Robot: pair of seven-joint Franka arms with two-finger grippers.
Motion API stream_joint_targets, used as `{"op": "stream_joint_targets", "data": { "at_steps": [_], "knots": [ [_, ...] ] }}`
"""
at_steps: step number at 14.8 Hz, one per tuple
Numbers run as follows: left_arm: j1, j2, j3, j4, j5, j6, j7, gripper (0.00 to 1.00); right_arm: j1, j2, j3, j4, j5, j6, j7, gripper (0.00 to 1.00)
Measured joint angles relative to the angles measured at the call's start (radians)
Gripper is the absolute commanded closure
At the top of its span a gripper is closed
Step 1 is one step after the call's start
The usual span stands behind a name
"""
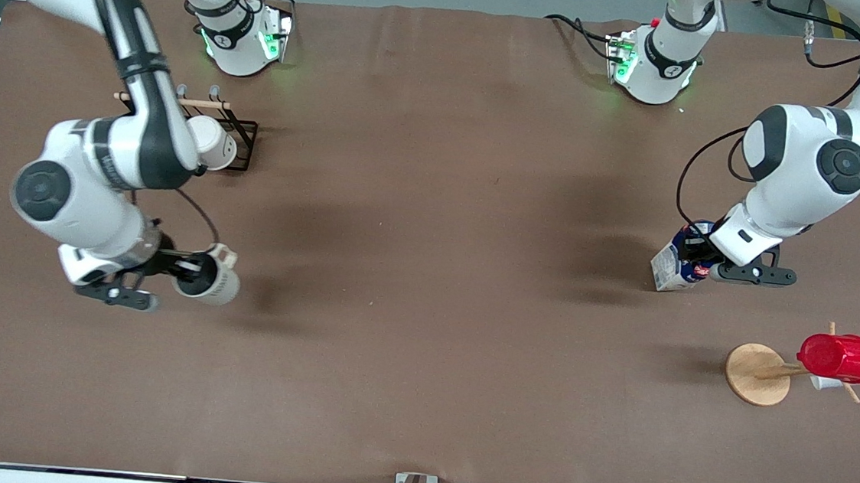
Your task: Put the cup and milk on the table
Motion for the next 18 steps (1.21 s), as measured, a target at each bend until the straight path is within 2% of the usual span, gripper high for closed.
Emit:
{"op": "stream_joint_targets", "data": {
  "at_steps": [3,9,14,18],
  "knots": [
    [-0.002,-0.004,-0.02,0.025,-0.001,-0.007,-0.019,1.0,0.147,0.013,0.001,0.061,0.0,-0.012,0.176,1.0],
    [-0.004,-0.011,-0.079,0.16,-0.001,-0.161,-0.028,0.97,0.365,0.155,-0.002,0.148,-0.004,-0.005,0.417,0.99],
    [-0.011,-0.003,-0.22,0.199,-0.003,-0.176,-0.072,0.97,0.44,0.229,-0.005,0.179,-0.004,0.033,0.498,0.97],
    [-0.016,0.072,-0.354,0.262,-0.003,-0.176,-0.154,0.97,0.483,0.262,-0.005,0.181,-0.004,0.077,0.528,0.91]
  ]
}}
